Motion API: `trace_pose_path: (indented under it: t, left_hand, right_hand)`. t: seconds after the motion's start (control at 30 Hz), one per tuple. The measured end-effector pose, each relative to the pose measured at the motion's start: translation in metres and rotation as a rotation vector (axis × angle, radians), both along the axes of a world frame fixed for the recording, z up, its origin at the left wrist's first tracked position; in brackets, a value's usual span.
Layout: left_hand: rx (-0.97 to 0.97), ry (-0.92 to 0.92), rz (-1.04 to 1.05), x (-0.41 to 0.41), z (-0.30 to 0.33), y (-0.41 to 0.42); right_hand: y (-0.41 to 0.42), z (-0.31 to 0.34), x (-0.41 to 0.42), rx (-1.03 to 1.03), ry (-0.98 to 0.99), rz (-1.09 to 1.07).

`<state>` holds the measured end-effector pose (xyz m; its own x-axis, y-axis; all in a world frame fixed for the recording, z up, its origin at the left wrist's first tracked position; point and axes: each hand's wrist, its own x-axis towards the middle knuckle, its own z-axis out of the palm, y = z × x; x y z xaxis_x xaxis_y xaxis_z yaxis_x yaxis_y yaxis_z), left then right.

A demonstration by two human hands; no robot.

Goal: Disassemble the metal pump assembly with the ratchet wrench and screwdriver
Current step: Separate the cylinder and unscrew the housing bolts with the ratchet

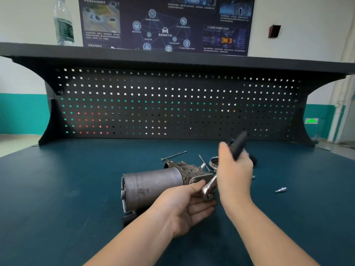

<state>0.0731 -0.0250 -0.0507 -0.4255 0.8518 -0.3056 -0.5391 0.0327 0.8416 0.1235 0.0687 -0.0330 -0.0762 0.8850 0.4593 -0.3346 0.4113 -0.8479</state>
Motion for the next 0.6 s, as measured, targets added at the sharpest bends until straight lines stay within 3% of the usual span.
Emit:
trace_pose_path:
  t: [0.13, 0.2, 0.27, 0.37, 0.53, 0.6]
  left_hand:
    - [0.019, -0.004, 0.002, -0.001, 0.000, -0.005]
    - [0.019, -0.021, 0.001, -0.004, 0.000, -0.007]
    - [0.001, -0.007, -0.013, -0.007, -0.001, -0.006]
    - [-0.022, 0.000, -0.043, -0.005, 0.001, -0.005]
    - [-0.025, -0.023, -0.027, -0.003, 0.002, 0.000]
    - [-0.023, -0.019, -0.031, -0.002, 0.002, 0.001]
  right_hand:
    - [-0.024, -0.004, -0.001, 0.858, -0.417, 0.136]
    - [-0.030, -0.009, -0.005, 0.966, -0.482, 0.069]
    - [-0.031, -0.010, -0.007, 0.804, -0.349, 0.003]
    - [-0.022, -0.003, -0.004, 0.401, -0.143, -0.084]
    - [0.008, -0.001, 0.001, -0.308, -0.018, -0.009]
    - [0.009, -0.001, 0.002, -0.429, 0.006, 0.007]
